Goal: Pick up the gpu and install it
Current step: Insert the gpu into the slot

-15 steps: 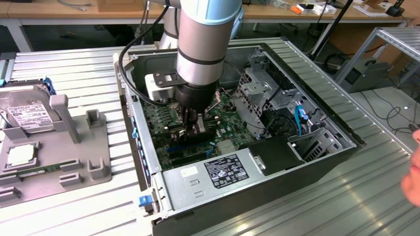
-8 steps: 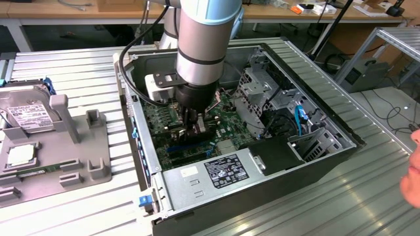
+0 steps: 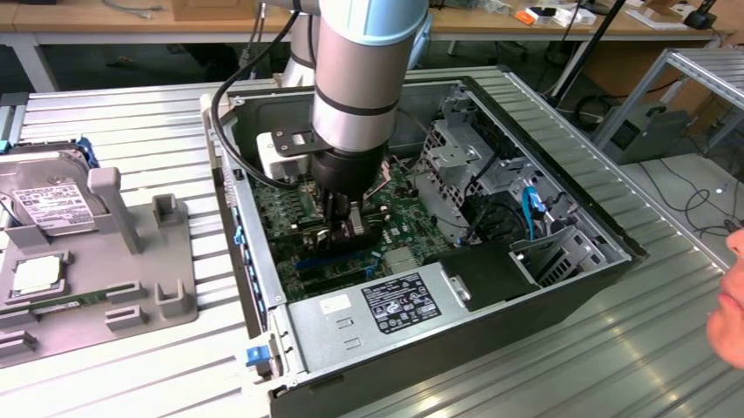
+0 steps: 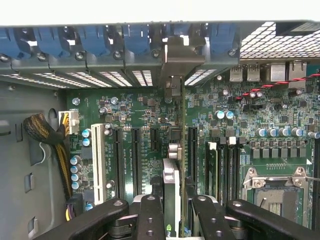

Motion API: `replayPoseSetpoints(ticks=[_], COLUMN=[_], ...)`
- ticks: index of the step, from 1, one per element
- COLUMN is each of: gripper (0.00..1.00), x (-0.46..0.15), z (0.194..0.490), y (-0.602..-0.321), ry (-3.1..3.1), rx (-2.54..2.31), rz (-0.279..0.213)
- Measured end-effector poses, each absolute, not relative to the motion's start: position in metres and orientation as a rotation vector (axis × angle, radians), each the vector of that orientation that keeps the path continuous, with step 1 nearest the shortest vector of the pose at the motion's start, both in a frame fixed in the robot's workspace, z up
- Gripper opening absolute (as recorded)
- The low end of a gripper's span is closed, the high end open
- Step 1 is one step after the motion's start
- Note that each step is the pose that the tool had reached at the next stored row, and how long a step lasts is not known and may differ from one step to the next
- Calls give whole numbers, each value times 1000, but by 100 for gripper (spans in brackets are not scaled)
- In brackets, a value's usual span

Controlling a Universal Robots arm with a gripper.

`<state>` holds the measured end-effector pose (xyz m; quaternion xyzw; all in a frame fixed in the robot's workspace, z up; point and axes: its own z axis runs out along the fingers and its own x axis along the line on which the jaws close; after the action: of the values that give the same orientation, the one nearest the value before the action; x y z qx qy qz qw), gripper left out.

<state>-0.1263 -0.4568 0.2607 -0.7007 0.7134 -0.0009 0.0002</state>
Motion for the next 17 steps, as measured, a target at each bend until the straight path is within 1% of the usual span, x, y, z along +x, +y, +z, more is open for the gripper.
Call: replayPoseSetpoints(ticks=[17], gripper=[27], x=[-126], z=[256], y=[-457], ry=[2240], rx=[-2200], rz=[-1])
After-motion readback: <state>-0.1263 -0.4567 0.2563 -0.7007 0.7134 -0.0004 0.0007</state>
